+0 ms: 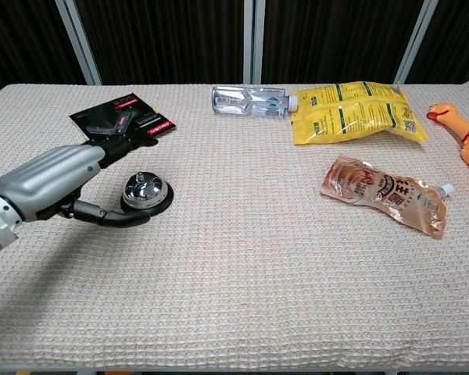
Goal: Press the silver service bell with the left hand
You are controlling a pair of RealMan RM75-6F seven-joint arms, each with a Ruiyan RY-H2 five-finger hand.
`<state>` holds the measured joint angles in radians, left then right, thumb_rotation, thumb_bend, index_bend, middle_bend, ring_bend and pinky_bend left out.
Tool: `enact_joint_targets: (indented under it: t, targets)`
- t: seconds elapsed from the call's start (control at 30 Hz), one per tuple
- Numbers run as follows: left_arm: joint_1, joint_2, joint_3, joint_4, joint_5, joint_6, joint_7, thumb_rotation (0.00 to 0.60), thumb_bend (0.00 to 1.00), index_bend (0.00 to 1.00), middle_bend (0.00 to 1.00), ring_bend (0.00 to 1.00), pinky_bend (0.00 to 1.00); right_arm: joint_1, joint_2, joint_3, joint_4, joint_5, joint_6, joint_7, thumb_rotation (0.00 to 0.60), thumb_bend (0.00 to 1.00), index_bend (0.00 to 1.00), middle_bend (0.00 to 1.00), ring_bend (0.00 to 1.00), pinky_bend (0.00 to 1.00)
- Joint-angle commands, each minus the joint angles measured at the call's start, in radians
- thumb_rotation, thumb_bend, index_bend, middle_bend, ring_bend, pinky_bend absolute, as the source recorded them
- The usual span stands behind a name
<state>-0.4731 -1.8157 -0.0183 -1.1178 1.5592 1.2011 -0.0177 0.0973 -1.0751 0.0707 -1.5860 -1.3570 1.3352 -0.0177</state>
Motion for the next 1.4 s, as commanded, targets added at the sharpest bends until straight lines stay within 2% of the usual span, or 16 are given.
enact_joint_targets:
  t: [0.03,0.17,0.47,0.57,0.73,0.83,1.1,1.2,1.4]
  targets:
    - [0.005,-0.04,0.034,0.064,-0.033,-0.077,-0.001,0.189,0.0,0.02,0.0,0.0,0.0,0.0,0.002,0.001,0.0,0.003,-0.001,0.0,0.6,0.24,0.0,0.0,0.0,0.0]
    - [0.005,-0.054,0.056,0.094,-0.035,-0.113,-0.006,0.191,0.0,0.02,0.0,0.0,0.0,0.001,0.004,0.006,0.002,0.011,-0.002,0.003,0.6,0.24,0.0,0.0,0.0,0.0]
    - [-0.007,-0.035,-0.001,0.051,0.014,0.027,-0.043,0.18,0.0,0.02,0.0,0.0,0.0,0.0,0.0,0.004,0.011,0.008,-0.003,0.016,0.6,0.24,0.0,0.0,0.0,0.0]
    - [-0.003,-0.032,0.013,0.045,0.016,0.02,-0.041,0.18,0.0,0.02,0.0,0.0,0.0,0.002,-0.002,0.004,0.012,0.008,-0.006,0.015,0.6,0.24,0.0,0.0,0.0,0.0]
    - [0.008,-0.045,0.056,0.072,-0.019,-0.072,-0.042,0.179,0.0,0.02,0.0,0.0,0.0,0.003,-0.002,0.002,0.011,0.01,-0.011,0.008,0.6,0.24,0.0,0.0,0.0,0.0]
    - [0.013,-0.058,0.067,0.088,-0.011,-0.07,-0.045,0.181,0.0,0.01,0.0,0.0,0.0,0.002,0.0,0.005,0.01,0.014,-0.008,0.008,0.6,0.24,0.0,0.0,0.0,0.0]
    - [-0.002,-0.038,-0.002,0.046,0.036,0.074,-0.074,0.177,0.0,0.01,0.0,0.0,0.0,-0.007,0.009,0.009,0.006,0.011,0.013,0.017,0.6,0.24,0.0,0.0,0.0,0.0]
    - [-0.002,-0.005,-0.022,-0.002,0.04,0.108,-0.058,0.174,0.0,0.01,0.0,0.0,0.0,-0.006,0.009,0.008,0.008,0.014,0.007,0.019,0.6,0.24,0.0,0.0,0.0,0.0]
    - [0.046,0.12,-0.062,-0.109,-0.005,0.178,0.03,0.174,0.0,0.01,0.0,0.0,0.0,-0.003,0.0,0.004,0.011,0.001,0.007,0.012,0.6,0.24,0.0,0.0,0.0,0.0]
